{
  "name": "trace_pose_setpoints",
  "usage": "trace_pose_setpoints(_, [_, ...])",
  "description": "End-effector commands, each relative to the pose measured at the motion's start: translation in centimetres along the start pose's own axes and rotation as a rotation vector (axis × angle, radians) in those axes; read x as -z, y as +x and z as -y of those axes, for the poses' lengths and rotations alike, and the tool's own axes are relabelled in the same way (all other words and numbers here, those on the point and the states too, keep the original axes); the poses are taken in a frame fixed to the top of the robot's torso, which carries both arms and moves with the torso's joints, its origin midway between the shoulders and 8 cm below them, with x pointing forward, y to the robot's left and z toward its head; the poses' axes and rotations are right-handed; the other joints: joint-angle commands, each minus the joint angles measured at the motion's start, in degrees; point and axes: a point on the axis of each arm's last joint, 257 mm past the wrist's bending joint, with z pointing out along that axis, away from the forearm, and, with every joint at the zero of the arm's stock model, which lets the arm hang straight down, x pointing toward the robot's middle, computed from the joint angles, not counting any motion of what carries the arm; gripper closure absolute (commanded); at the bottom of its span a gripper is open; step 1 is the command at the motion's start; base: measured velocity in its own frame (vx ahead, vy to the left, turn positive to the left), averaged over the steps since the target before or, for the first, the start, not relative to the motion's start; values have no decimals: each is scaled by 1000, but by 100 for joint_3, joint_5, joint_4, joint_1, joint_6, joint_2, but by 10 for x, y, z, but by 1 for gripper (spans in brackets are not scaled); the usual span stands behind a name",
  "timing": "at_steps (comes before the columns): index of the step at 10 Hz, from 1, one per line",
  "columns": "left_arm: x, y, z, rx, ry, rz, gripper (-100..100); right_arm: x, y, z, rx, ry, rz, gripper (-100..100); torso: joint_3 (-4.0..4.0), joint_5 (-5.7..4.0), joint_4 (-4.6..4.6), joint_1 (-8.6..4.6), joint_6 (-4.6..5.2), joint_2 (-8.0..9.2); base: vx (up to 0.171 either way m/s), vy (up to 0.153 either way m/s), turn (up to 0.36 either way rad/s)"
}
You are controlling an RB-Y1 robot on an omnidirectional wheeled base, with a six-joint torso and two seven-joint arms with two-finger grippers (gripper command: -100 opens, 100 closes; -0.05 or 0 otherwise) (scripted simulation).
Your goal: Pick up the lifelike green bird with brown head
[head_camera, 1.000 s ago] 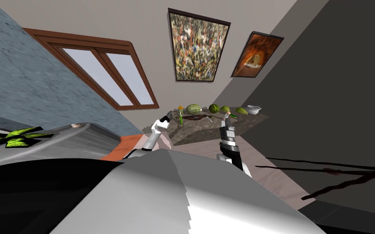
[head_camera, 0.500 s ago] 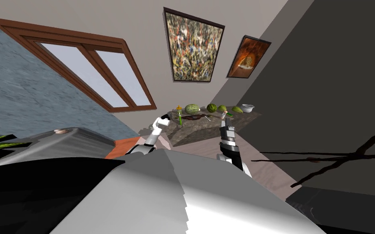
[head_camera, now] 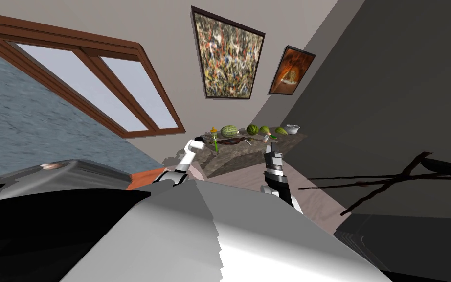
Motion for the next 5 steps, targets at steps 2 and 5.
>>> trace_pose_setpoints(2, [-6, -5, -10, 16, -76, 23, -100, 0, 0, 0, 0, 0, 0, 0, 0, 1, 0, 0, -5, 0, 19, 41, -67])
trace_pose_setpoints(5, [-9, -8, -21, 26, -143, 42, -100, 0, 0, 0, 0, 0, 0, 0, -3, 0, -1, -4, -2, -4, 27, 34, -88])
